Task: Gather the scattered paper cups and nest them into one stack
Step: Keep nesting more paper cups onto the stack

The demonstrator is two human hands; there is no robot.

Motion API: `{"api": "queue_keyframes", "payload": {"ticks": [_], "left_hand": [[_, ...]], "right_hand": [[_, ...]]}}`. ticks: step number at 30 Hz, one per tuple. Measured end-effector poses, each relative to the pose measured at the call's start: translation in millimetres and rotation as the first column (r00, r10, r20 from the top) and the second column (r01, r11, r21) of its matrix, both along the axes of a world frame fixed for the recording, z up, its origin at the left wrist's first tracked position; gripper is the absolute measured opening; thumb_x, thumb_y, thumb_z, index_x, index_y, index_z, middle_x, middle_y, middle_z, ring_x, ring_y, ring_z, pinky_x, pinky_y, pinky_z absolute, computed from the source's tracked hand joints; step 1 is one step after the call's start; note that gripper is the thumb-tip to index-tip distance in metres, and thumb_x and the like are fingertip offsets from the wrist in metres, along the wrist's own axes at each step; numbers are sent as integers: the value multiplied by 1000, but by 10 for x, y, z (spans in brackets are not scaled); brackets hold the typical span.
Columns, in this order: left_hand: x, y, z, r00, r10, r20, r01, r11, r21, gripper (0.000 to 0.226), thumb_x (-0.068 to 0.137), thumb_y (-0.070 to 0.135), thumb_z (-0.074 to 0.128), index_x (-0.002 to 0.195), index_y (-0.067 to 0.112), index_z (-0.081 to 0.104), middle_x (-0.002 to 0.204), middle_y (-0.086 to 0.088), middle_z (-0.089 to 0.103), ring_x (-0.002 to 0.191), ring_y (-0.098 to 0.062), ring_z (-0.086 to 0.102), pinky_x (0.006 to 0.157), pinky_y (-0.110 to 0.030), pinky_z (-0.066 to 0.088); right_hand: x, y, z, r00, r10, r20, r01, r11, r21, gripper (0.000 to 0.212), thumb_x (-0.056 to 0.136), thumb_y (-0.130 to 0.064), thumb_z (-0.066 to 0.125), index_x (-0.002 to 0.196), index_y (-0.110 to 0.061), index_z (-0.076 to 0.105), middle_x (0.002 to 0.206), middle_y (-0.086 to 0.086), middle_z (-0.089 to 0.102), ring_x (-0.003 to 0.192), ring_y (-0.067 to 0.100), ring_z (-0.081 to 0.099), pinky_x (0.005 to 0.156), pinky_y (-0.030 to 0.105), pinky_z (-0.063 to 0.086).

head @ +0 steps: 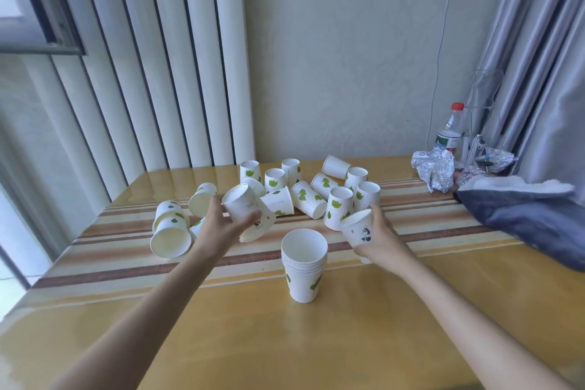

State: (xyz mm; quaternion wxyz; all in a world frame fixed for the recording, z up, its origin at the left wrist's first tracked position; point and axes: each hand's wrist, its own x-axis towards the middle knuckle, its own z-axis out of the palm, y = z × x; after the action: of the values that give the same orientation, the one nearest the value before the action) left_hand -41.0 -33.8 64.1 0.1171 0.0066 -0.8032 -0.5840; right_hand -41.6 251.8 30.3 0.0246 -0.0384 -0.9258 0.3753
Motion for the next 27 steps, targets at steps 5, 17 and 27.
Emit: {"api": "queue_keyframes", "payload": {"ticks": [5, 17, 27], "left_hand": [[245, -83, 153, 999, -46, -29, 51, 975, 217, 49, 86, 34, 63, 125, 13, 41, 115, -7, 58, 86, -7, 60, 52, -12, 49], [440, -324, -114, 980, -182, 77, 124, 867, 483, 56, 81, 27, 71, 129, 31, 42, 109, -6, 64, 90, -24, 62, 91, -41, 51], [553, -319, -219, 969, -145, 200, 58, 920, 387, 66, 51, 61, 71, 95, 13, 60, 78, 3, 61, 68, -11, 55, 66, -26, 39]], "right_hand": [[247, -100, 404, 977, 33, -210, -121, 899, -421, 93, 75, -6, 71, 142, -33, 13, 140, -3, 34, 120, 16, 42, 76, 23, 43], [414, -817, 392, 939, 235, -251, -319, 870, -377, 61, 78, -23, 73, 124, -32, 34, 116, -20, 44, 97, -3, 49, 78, 13, 40], [530, -734, 137, 932, 245, -267, -304, 930, -206, 50, 84, -43, 61, 129, -29, 42, 115, -10, 40, 118, 10, 34, 102, 30, 33]]}}
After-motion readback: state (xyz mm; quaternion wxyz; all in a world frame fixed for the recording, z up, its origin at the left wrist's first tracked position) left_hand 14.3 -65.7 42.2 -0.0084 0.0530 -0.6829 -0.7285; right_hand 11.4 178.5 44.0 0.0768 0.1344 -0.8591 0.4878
